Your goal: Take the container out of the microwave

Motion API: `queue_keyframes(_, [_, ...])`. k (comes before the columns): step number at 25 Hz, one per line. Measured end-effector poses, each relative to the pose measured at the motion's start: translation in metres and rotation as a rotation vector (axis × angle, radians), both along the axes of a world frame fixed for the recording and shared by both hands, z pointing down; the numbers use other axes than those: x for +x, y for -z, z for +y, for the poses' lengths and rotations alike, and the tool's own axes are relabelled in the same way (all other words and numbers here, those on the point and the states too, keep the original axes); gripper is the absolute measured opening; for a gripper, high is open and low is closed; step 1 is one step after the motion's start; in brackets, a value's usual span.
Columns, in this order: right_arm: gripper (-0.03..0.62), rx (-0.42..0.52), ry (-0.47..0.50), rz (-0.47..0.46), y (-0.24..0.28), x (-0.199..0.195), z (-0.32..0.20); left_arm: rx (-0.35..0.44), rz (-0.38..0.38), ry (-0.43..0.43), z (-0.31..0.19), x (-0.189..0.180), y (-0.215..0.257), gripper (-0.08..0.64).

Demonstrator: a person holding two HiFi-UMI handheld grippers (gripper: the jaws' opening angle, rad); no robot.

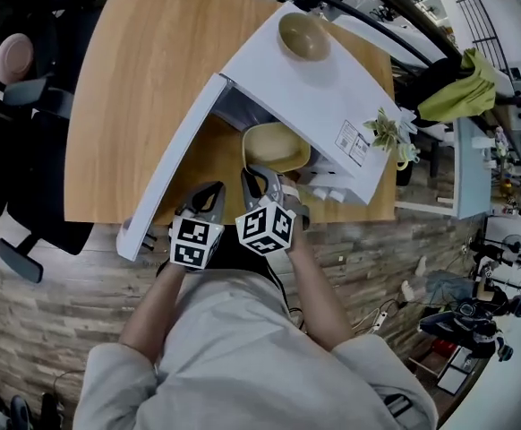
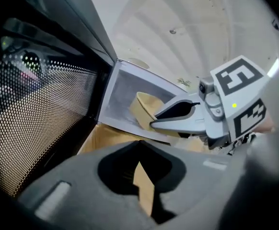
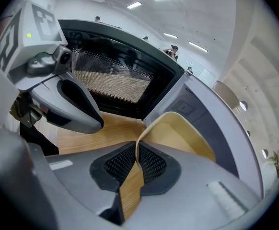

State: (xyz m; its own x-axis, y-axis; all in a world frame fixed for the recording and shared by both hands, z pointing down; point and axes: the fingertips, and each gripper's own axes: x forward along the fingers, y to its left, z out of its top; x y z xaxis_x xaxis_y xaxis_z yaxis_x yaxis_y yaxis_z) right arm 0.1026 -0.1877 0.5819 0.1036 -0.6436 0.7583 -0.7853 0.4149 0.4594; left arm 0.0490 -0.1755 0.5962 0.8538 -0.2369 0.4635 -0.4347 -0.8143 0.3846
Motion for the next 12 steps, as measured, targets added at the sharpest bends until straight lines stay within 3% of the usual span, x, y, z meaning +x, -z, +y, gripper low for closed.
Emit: queue_keyframes(12, [0.035, 0.008, 0.029, -0.058, 0.006, -0.008, 0.024, 0.016, -0.031, 0.007, 0.002, -0.001, 0.009, 0.003])
